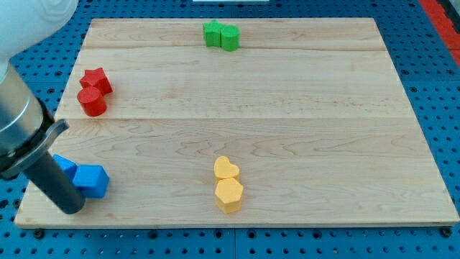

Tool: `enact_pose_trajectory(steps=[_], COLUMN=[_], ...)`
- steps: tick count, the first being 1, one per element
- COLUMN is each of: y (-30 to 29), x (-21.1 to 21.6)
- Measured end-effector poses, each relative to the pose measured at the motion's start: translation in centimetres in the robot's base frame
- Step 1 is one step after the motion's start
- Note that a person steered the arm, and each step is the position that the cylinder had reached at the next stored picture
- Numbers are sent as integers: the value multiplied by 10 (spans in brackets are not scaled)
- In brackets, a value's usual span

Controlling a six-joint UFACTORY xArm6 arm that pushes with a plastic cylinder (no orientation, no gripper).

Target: Put the blue cube at the top left corner of the board

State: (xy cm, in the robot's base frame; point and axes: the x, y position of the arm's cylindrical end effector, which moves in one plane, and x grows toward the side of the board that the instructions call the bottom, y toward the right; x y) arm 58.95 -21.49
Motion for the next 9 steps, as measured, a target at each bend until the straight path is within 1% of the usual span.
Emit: enact_pose_trajectory(steps=[5,6,7,8,9], y=[50,54,54,58,74], x=[-60,-82,-112,-131,-134])
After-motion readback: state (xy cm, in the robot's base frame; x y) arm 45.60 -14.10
